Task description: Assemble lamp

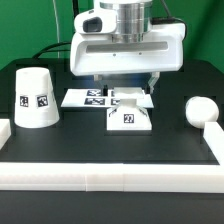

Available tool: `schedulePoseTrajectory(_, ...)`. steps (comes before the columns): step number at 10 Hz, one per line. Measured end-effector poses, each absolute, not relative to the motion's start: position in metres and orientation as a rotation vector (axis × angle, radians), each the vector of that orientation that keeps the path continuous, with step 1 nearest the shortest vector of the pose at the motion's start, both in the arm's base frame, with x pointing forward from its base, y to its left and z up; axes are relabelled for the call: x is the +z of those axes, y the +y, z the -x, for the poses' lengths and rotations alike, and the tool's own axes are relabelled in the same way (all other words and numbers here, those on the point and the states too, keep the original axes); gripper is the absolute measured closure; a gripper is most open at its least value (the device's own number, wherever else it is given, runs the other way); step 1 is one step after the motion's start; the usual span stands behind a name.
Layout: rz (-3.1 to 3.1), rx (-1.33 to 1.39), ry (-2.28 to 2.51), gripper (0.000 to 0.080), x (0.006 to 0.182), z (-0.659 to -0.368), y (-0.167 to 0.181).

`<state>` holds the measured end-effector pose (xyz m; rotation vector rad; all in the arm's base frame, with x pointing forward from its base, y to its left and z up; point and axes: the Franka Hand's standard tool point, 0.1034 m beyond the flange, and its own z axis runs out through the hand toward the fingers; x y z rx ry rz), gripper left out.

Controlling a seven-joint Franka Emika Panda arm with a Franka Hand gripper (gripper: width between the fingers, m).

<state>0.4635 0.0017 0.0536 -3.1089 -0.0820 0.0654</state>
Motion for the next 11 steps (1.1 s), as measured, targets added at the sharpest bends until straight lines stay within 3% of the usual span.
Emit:
schedulePoseTrajectory(4, 3.106, 0.074, -0.084, 0.013, 0.049, -0.4604, 0.0043)
schedulePoseTrajectory(5, 3.106, 0.073, -0.087, 0.0267, 0.0493, -0.4607, 0.0046)
schedulePoseTrajectory(11, 3.105, 0.075, -0.095, 0.0266, 0.0492, -0.462, 0.0049)
